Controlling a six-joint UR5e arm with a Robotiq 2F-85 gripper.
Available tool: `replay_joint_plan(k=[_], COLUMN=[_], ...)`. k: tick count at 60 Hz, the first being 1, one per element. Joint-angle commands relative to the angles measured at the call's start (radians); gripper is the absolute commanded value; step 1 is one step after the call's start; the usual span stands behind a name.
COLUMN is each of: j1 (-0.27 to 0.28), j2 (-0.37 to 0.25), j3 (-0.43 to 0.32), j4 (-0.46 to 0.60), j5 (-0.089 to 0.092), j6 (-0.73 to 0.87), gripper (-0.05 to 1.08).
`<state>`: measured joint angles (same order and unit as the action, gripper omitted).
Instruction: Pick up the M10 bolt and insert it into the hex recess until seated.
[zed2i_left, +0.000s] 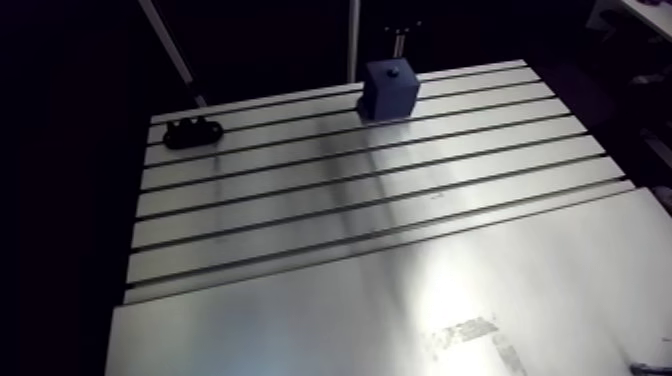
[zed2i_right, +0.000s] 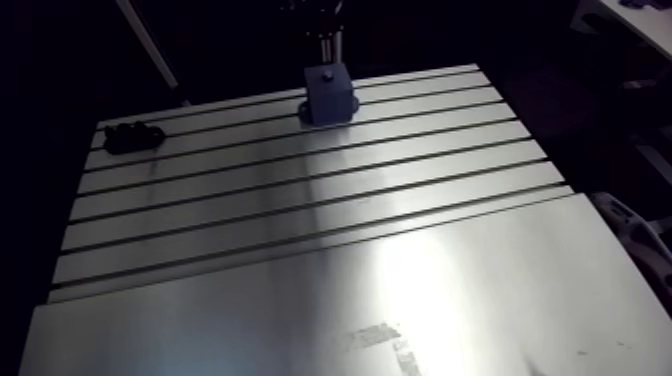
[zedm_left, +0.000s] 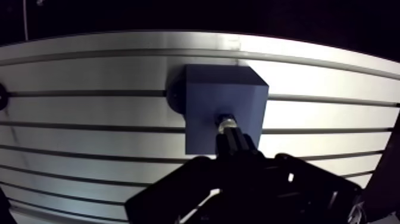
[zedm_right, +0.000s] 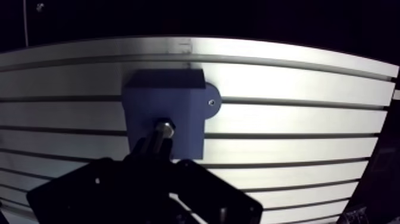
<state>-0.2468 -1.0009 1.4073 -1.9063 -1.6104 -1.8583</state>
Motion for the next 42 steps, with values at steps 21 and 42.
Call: replay_joint_plan(k=[21,42], j1=[-0.003,-0.003], j2=[0.002,0.002], j3=[0.024,0.042], j4=[-0.033,-0.047], j5=[0.001,0.001], j6=[-0.003,-0.006], gripper=[1.08,1.08])
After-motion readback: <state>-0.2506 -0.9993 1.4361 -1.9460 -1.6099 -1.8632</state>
